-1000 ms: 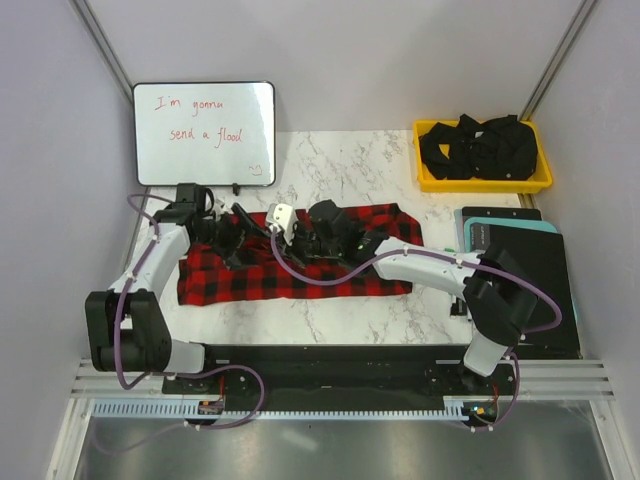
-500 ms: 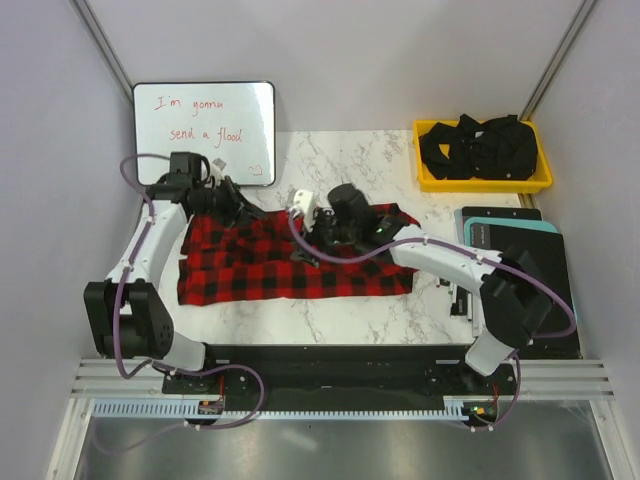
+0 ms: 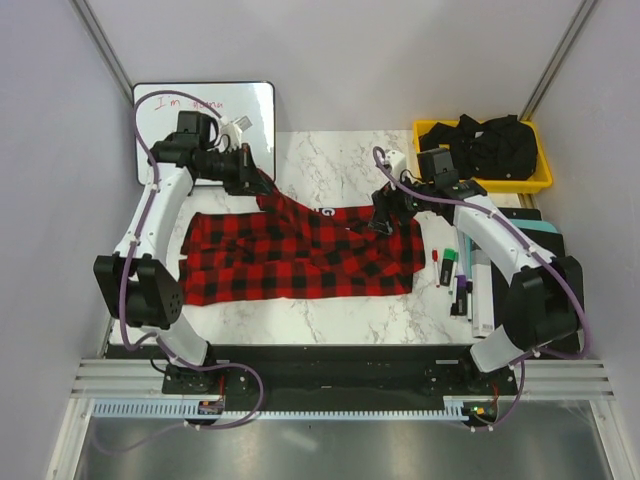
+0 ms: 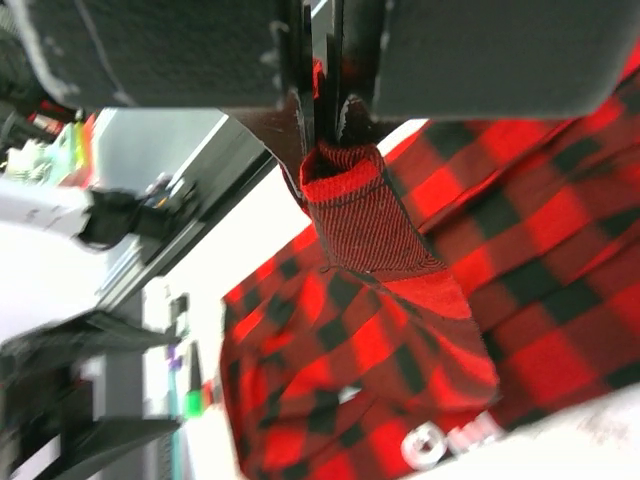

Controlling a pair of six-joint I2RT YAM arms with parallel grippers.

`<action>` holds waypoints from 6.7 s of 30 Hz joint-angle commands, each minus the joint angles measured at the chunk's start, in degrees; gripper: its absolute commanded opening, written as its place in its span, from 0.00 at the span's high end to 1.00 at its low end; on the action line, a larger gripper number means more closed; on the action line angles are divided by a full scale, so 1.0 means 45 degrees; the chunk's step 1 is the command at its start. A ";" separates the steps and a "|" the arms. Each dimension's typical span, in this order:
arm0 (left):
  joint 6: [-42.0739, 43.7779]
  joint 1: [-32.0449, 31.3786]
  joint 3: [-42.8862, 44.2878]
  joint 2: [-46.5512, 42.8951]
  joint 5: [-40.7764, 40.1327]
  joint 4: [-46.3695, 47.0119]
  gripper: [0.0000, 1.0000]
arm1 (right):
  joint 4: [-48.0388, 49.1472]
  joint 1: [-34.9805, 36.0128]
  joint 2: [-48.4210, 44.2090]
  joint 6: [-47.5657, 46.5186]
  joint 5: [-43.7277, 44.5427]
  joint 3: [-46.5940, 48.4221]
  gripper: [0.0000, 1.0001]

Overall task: Fold and stack the long sleeve shirts
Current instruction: Fold the shirt

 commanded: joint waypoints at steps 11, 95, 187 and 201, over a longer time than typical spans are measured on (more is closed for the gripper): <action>0.8081 0.2832 -0.1475 0.0227 -0.0814 -0.3877 0.98 | -0.1573 -0.0142 0.1779 -0.0050 -0.1076 -0.0265 0.36; 1.1499 -0.3637 -0.5734 -0.3284 0.1135 -0.0496 0.37 | -0.2570 0.0463 0.7384 0.0459 0.4510 0.5903 0.65; 1.2221 -1.0526 -1.2238 -0.1631 -0.5112 1.3313 0.26 | 0.0536 0.0776 0.0728 0.5654 -0.3009 -0.3391 0.59; 1.1461 -1.0410 -1.2062 -0.1491 -0.4956 1.3235 0.76 | 0.0262 0.0482 0.0395 0.5224 -0.3087 -0.3664 0.57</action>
